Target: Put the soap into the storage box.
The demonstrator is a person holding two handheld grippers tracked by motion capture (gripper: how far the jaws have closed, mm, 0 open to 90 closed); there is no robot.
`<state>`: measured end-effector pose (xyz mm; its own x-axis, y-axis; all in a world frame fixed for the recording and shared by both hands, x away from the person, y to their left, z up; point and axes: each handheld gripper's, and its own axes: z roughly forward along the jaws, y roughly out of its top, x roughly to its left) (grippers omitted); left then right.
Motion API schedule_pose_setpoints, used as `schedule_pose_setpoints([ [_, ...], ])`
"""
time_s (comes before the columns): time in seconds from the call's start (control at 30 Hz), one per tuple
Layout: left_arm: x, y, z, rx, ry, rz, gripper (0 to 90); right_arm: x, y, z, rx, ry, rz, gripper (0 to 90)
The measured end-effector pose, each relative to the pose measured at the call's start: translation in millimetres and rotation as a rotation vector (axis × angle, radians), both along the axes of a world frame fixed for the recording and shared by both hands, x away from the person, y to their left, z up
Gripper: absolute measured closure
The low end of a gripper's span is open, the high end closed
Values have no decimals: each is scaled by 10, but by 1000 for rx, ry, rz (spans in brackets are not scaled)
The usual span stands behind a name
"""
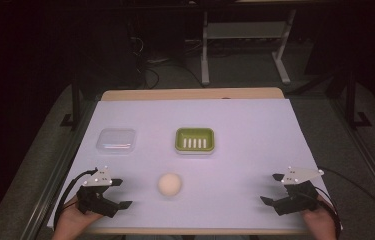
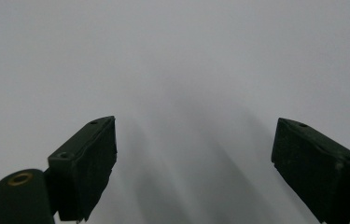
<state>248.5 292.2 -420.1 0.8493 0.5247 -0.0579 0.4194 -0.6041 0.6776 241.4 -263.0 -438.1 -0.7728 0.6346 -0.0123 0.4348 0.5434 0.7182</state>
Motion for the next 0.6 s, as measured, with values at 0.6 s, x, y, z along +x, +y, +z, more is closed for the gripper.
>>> schedule_pose_setpoints([
  [0.6,24,-120,49,37,1,-36,170,-54,1,1,26,-1,0,134],
])
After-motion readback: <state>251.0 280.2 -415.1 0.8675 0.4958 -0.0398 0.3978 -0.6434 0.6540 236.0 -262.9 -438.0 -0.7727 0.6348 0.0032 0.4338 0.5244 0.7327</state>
